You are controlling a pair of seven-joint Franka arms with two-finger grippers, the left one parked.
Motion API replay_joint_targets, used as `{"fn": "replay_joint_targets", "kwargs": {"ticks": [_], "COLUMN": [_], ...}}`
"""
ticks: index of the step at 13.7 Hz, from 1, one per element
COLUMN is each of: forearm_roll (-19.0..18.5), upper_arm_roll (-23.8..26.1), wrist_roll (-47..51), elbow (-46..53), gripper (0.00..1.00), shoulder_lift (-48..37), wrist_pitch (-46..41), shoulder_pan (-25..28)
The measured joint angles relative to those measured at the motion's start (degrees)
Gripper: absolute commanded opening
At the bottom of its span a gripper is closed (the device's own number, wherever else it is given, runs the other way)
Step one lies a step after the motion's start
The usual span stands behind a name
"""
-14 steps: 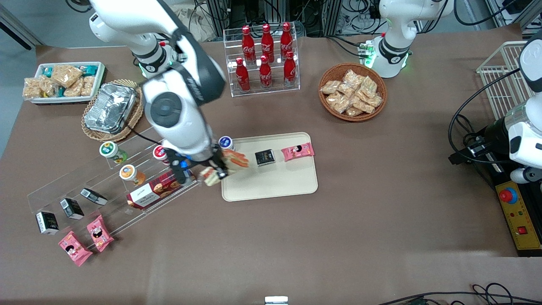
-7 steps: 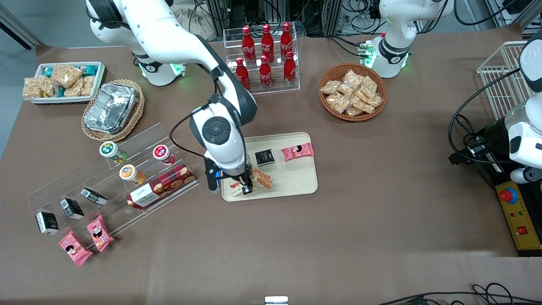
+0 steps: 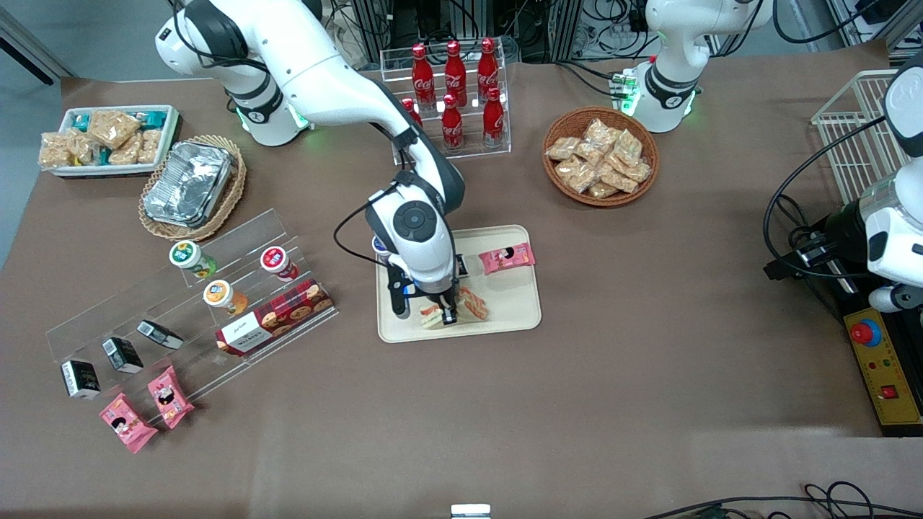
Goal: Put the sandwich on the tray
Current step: 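Lower the sandwich onto the tray beside the black box and release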
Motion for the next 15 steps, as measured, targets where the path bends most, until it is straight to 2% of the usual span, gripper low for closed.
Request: {"fn": "replay_joint_targets", "kwargs": {"ticks": [1, 2, 11, 15], "forearm_roll": [0.0, 0.0, -0.2, -0.1], "upper_arm_roll": [0.0, -0.1, -1.1, -1.2], "wrist_roll": [0.0, 0.0, -6.2, -11.1], "elbow": [0.0, 0.0, 1.9, 2.4], "gripper": [0.78, 0.99, 1.00, 1.00], "shoulder_lift": [0.7, 1.0, -1.2, -7.2], "wrist_pitch": [0.9, 1.3, 1.2, -5.6], "shoulder_pan": [0.2, 0.2, -0.2, -1.0]}}
